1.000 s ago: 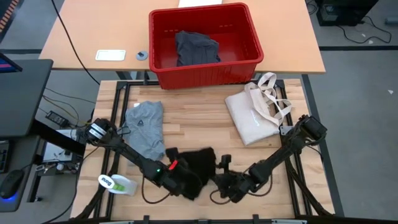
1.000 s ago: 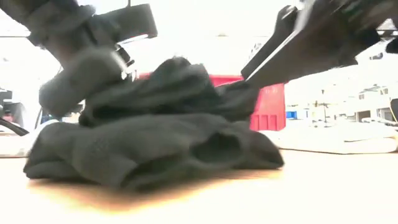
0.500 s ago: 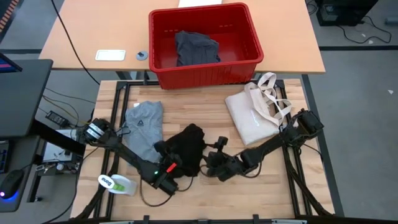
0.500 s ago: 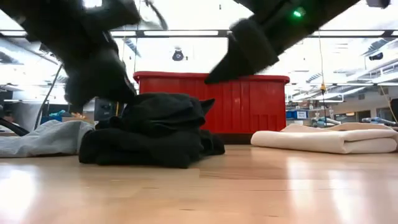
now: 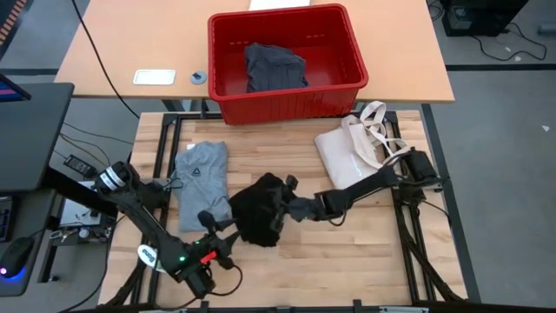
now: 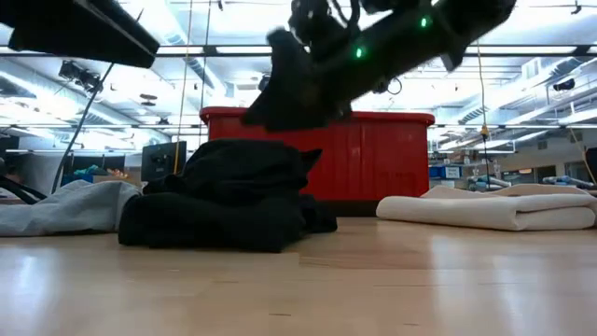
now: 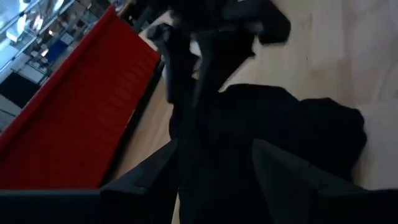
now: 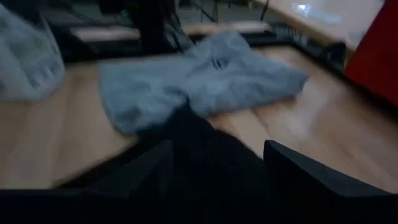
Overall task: Fold Laundry from Bin
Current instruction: Fold the black shirt
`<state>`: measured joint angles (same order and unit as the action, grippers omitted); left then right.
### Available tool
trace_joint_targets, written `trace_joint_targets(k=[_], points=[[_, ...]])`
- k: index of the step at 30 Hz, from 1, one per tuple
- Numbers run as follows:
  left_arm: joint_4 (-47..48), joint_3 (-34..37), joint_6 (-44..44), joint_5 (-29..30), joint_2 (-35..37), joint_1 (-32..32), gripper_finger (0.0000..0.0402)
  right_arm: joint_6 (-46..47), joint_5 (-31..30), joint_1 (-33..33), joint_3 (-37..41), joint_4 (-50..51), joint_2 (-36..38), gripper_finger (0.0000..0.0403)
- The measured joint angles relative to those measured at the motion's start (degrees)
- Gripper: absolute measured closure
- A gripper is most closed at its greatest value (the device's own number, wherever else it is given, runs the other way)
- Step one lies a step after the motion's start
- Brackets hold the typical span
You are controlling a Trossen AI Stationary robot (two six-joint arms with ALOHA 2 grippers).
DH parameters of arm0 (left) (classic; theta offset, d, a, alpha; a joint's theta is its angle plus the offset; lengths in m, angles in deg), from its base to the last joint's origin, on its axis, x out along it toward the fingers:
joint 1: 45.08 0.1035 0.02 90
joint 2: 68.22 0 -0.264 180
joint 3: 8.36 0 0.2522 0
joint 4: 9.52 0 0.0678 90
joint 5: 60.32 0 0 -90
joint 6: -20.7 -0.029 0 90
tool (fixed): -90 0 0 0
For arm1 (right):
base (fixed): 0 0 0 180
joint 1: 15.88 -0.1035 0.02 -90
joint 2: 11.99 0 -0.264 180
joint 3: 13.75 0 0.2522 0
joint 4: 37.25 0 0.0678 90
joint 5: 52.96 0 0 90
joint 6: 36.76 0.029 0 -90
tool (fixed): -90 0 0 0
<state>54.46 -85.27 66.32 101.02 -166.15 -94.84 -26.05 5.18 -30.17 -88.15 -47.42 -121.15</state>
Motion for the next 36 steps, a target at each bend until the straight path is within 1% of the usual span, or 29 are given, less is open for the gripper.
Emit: trace_joint_targets(k=[5, 8, 11, 14, 17, 20, 23, 25, 27, 29, 30, 32, 36], points=[[0.0, 2.8, 3.9, 0.2, 0.0, 0.9, 0.0199, 0.2, 0.4, -1.4, 0.0, 0.4, -3.3, 0.0158], [-0.4, 4.0, 5.1, -0.2, 0.0, 2.7, 0.0199, 0.3, 0.4, -3.3, 0.0, 4.3, -3.3, 0.0167], [-0.8, 4.5, 6.5, -0.5, 0.0, 4.7, 0.0199, 1.0, -1.4, -5.7, 0.0, 10.0, -3.1, 0.0174], [-1.8, 4.5, 6.4, -0.6, 0.0, 6.2, 0.0198, 2.0, -1.3, -7.6, 0.0, 16.1, -2.9, 0.0178], [-3.1, 4.5, 6.2, -0.6, 0.0, 6.9, 0.0198, 5.3, -1.3, -8.9, 0.0, 23.8, -2.6, 0.0181], [-3.8, 4.5, 6.2, -0.6, 0.0, 6.9, 0.0198, 9.6, -1.4, -9.6, 0.0, 29.5, -0.6, 0.0183], [-5.0, 4.5, 6.2, -0.7, 0.0, 7.1, 0.0198, 10.6, -2.4, -10.1, 0.0, 29.2, 2.4, 0.0183], [-6.5, 4.5, 6.0, -0.9, 0.0, 7.7, 0.0198, 9.9, -6.2, -10.3, 0.0, 25.1, 3.9, 0.0183], [-8.3, 4.5, 4.6, -2.8, 0.0, 9.0, 0.0198, 6.8, -9.4, -10.2, -0.1, 18.9, 4.2, 0.0183], [-10.9, 4.5, 2.2, -5.9, 0.0, 10.5, 0.0198, 1.6, -9.1, -9.1, -0.1, 15.2, 3.8, 0.0183], [-12.4, 4.5, 0.7, -7.7, -0.1, 11.3, 0.0198, 0.3, -8.3, -8.4, -0.1, 14.4, 3.5, 0.0183], [-16.1, 4.5, -3.3, -10.7, -0.6, 12.7, 0.0198, 0.7, -6.1, -6.9, 0.0, 15.6, 3.4, 0.0183], [-27.3, 5.6, -15.0, -18.2, -2.8, 14.7, 0.0198, 4.0, 2.3, -5.1, 0.0, 18.9, 3.4, 0.0184]])
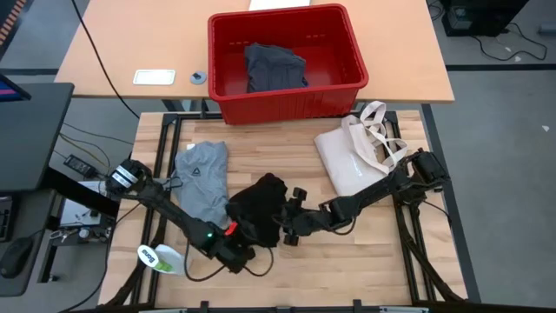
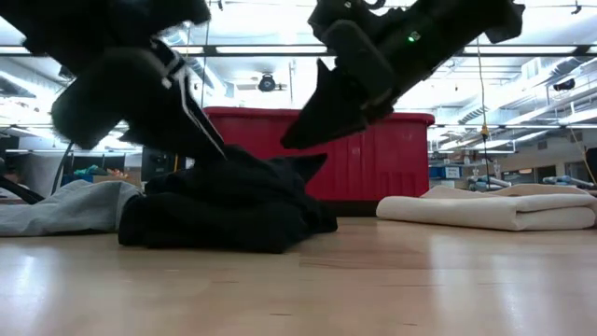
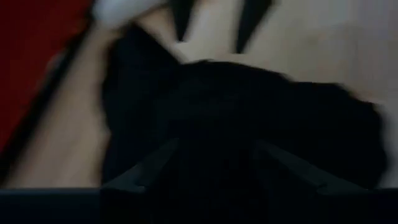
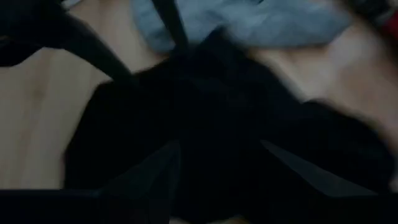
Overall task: Fold Laundry from Bin
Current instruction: Fold the black shirt
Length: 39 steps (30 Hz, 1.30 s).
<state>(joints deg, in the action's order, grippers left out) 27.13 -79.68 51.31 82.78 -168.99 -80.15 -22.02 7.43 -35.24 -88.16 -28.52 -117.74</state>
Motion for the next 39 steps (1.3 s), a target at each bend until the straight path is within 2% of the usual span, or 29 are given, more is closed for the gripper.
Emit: trace_joint_targets(k=[2, 5, 10, 16, 20, 23, 27, 32, 35, 39], points=[[-6.3, 1.0, -6.0, -4.8, -0.8, 1.0, 0.0198, 1.4, 1.2, -0.2, 0.0, 1.7, 0.0, 0.0184], [-11.4, 2.0, -11.9, -9.5, -1.7, 2.4, 0.0198, 2.9, -0.4, -1.3, 0.0, 5.0, 0.0, 0.0184], [-14.2, 2.0, -13.7, -10.5, -2.1, 3.9, 0.0198, 6.9, -4.6, -4.1, 0.0, 13.2, 0.4, 0.0184], [-31.7, 2.0, -15.8, -13.2, -2.1, 8.6, 0.0198, 16.7, -10.9, -9.5, 0.0, 28.3, 5.5, 0.0184], [-40.1, 2.0, -22.5, -13.2, -1.9, 11.3, 0.0198, 21.8, -18.2, -13.8, 0.0, 38.9, 10.0, 0.0184], [-43.6, 2.0, -29.5, -14.9, -0.8, 10.9, 0.0198, 27.3, -22.0, -16.6, 0.0, 45.5, 13.0, 0.0184], [-43.5, 1.9, -35.7, -19.9, -0.2, 9.4, 0.0198, 32.0, -24.8, -19.9, 0.1, 50.7, 14.8, 0.0184], [-38.9, 1.9, -35.1, -20.0, -0.3, 7.7, 0.0192, 33.8, -27.7, -22.4, 2.1, 51.0, 15.3, 0.0184], [-36.0, 1.9, -34.0, -20.0, -0.3, 7.0, 0.0169, 36.7, -27.8, -22.8, 4.1, 50.5, 15.3, 0.0184], [-29.5, 1.9, -35.3, -20.0, -0.3, 6.8, 0.0117, 40.6, -27.0, -23.2, 7.5, 49.2, 15.2, 0.0184]])
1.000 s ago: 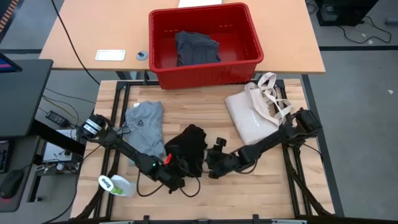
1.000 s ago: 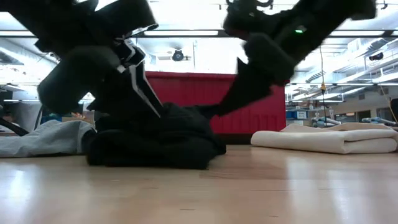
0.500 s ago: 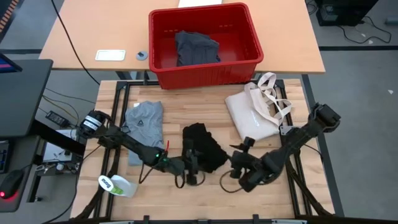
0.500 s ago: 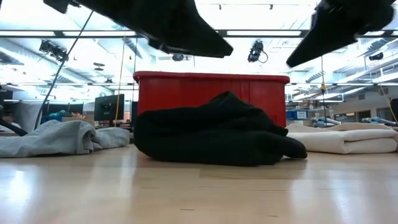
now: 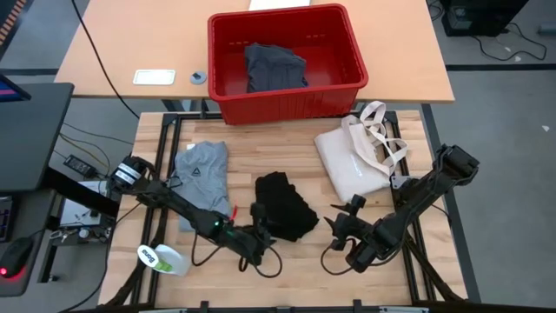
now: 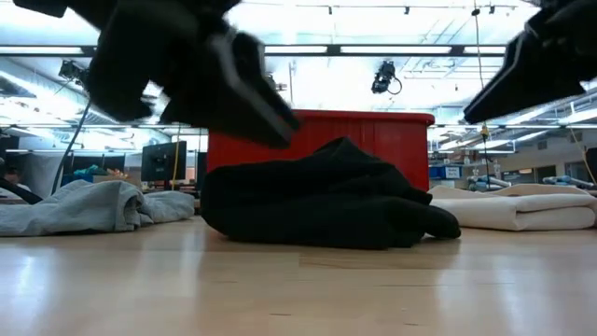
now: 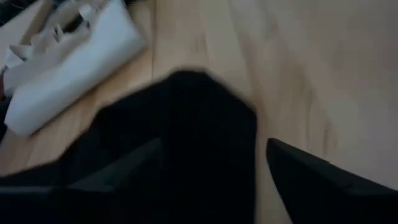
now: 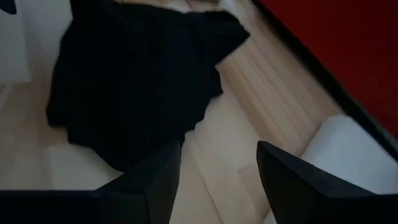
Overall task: Fold Laundry from Bin
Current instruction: Fold the black shirt
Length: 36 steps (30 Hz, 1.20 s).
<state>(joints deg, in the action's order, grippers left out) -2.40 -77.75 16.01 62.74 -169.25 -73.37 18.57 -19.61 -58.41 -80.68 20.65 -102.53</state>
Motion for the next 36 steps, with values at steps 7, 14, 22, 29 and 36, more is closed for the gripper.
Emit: trace_joint_targets(k=[7, 14, 22, 29, 36], points=[[9.1, 0.0, -2.2, 1.1, 0.0, 0.1, 0.0017, 0.1, 0.8, -0.2, 2.7, -6.1, 0.0, 0.0184], [16.8, 0.0, -9.5, 3.7, -0.2, 0.6, 0.0004, -1.8, 0.6, 0.0, 2.8, -8.5, 0.0, 0.0184], [22.6, 0.0, -29.9, 5.0, -0.2, -0.3, 0.0005, -2.6, 0.8, 0.1, 2.8, -10.0, 0.0, 0.0184], [25.4, 0.0, -38.0, 11.2, -0.2, -0.3, 0.0005, -3.0, 0.8, 0.1, 2.8, -11.2, 0.0, 0.0184], [27.1, 0.0, -43.0, 14.8, -0.2, 2.6, 0.0005, -3.2, 0.8, 0.1, 2.8, -12.5, 0.0, 0.0184]])
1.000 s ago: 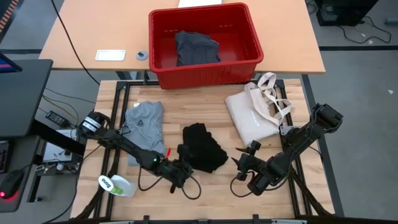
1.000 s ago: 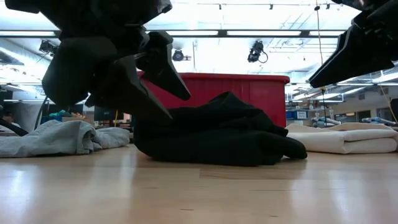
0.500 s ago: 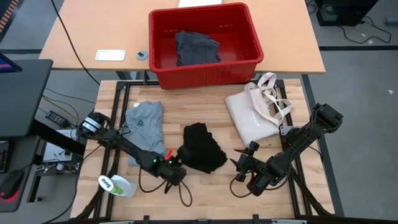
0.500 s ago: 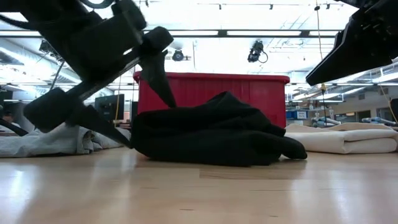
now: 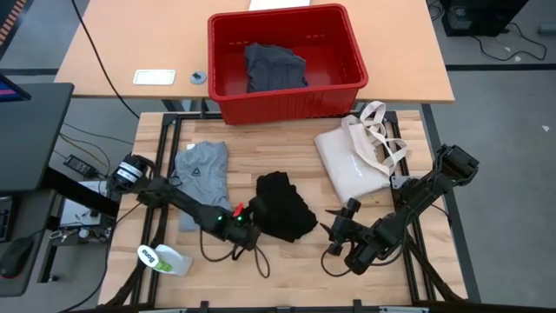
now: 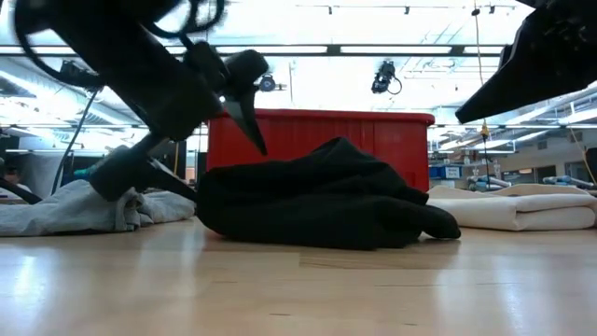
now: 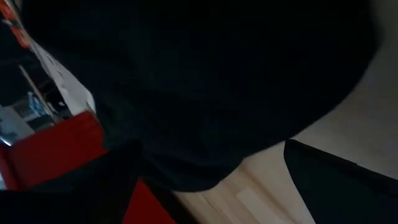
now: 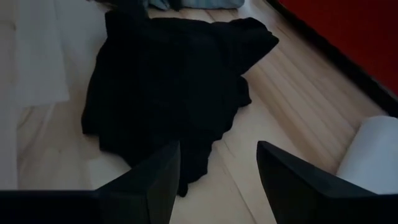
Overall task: Fold Laundry from Bin
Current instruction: Fold the black shirt
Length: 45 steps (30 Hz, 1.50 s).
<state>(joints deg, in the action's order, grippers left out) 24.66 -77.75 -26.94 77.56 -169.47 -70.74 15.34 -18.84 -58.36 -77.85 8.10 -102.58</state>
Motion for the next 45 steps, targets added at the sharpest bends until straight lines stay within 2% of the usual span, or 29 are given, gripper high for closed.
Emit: trace_joint_targets(k=[6, 10, 14, 20, 28, 32, 37, 42, 45], points=[[0.9, 0.0, 0.2, -0.8, 0.0, 4.5, 0.0005, -2.9, 0.0, -0.2, 0.0, -3.7, 0.0, 0.0184], [-1.9, 0.0, 0.2, -5.2, 0.0, 6.3, 0.0005, -4.6, 0.0, -0.1, 0.0, -4.9, 0.0, 0.0184], [-5.0, 0.0, -3.6, -6.5, 0.0, 7.3, 0.0005, -4.7, 0.0, 0.3, 0.0, -5.0, 0.0, 0.0184], [-13.7, 0.0, -9.9, -16.7, 0.0, 7.2, 0.0005, -4.7, 0.0, 0.3, 0.0, -5.5, 0.0, 0.0184], [-15.3, 0.0, -10.6, -27.9, 0.0, 9.1, 0.0005, -6.9, 0.0, 0.4, 0.0, -7.9, 0.0, 0.0184], [-21.8, 0.0, -10.8, -29.8, -1.4, 8.7, 0.0005, -13.3, 1.2, 0.5, 0.0, -12.2, 0.0, 0.0184], [-27.5, -0.1, -17.9, -30.9, -6.2, 7.7, 0.0006, -22.3, 5.8, 0.5, 0.0, -18.3, -0.1, 0.0184], [-33.8, -0.2, -19.9, -29.9, -10.3, 7.7, 0.0012, -22.4, 6.2, 0.5, 0.0, -18.7, -0.1, 0.0184], [-35.3, -0.2, -18.8, -29.6, -10.8, 7.7, 0.0042, -22.3, 6.3, 0.5, 0.0, -18.5, -0.1, 0.0184]])
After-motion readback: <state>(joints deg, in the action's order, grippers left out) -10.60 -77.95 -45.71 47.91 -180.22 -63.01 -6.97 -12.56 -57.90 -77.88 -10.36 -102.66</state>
